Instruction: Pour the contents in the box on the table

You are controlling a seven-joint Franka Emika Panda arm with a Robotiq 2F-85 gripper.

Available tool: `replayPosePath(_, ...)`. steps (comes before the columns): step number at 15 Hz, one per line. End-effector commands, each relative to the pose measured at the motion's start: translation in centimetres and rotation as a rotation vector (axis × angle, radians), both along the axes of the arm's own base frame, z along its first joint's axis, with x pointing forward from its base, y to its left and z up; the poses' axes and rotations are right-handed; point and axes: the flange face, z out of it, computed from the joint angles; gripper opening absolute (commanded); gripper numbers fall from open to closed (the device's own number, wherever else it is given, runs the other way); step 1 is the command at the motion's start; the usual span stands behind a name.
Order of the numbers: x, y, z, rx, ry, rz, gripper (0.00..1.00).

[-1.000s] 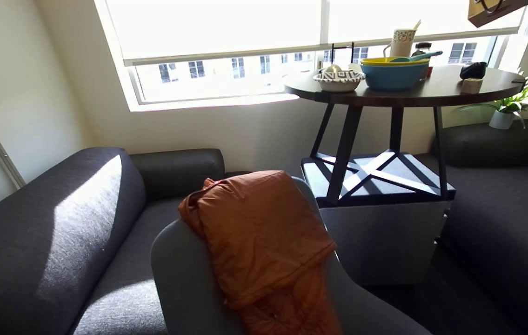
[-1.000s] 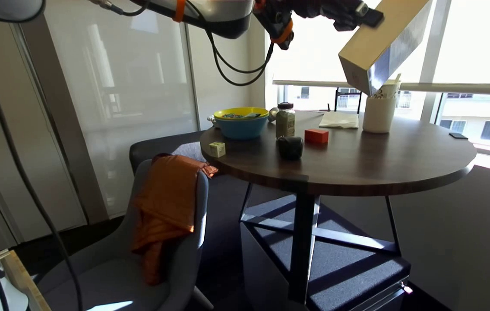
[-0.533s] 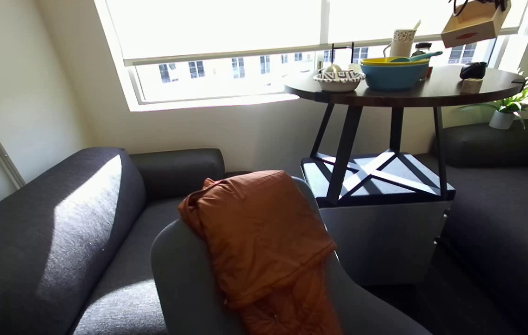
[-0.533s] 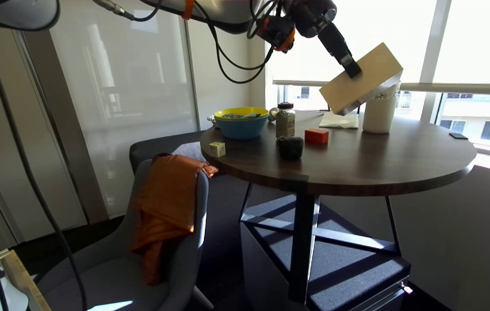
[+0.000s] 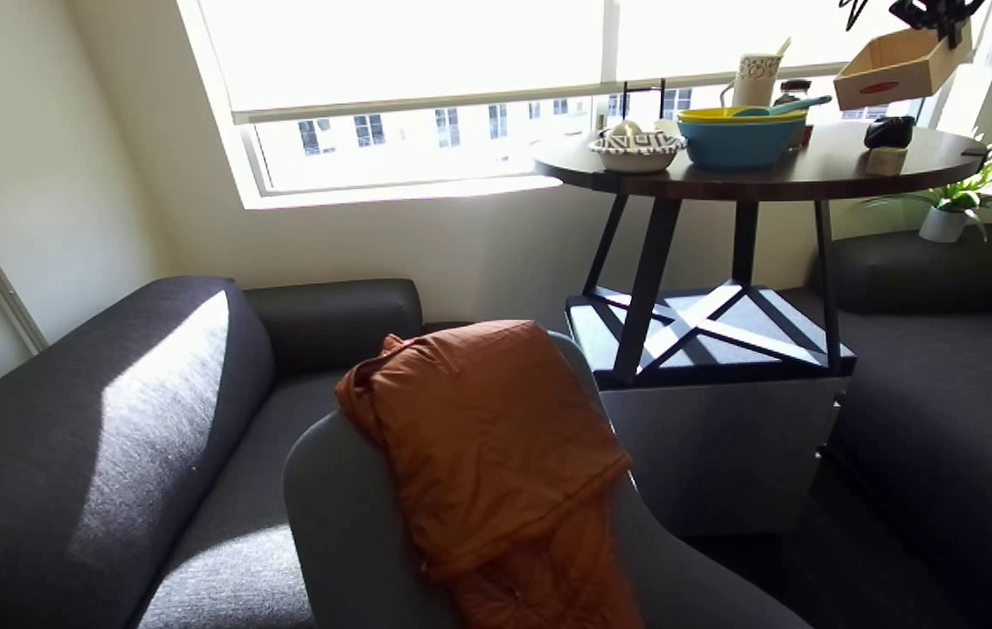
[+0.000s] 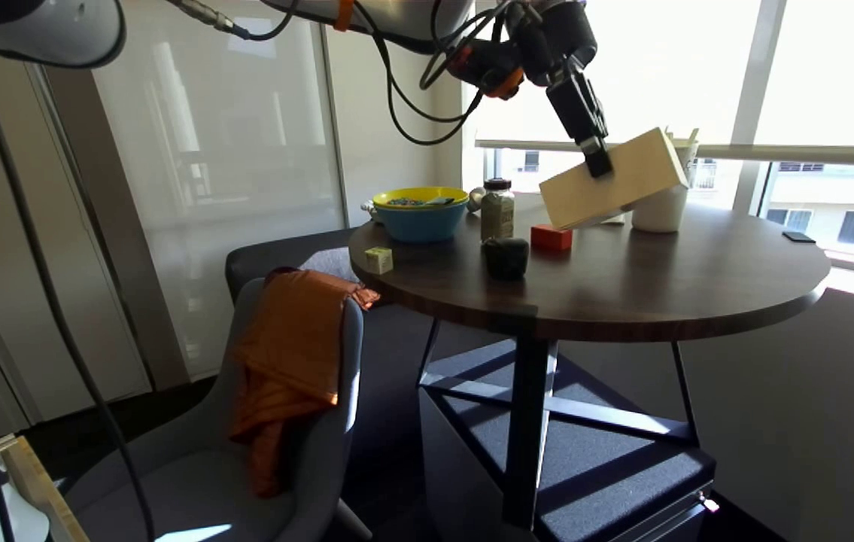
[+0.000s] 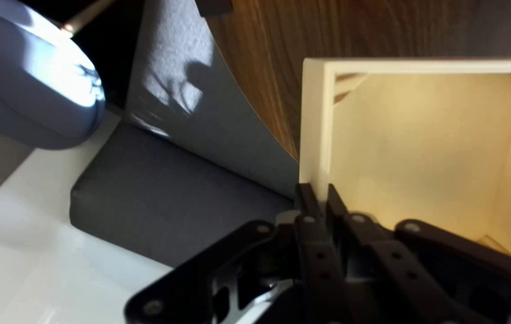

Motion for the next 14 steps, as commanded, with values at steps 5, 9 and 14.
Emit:
replayPosePath(5, -3.2, -6.8, -1.0, 0.322, -0.15, -0.222, 0.02)
replayPosePath(9, -3.2, -8.2, -1.3, 0.408, -0.261, -0.227, 0.02)
replayPosePath(14, -1.4, -8.1, -2.8, 0.405, -0.282, -0.206, 0.02)
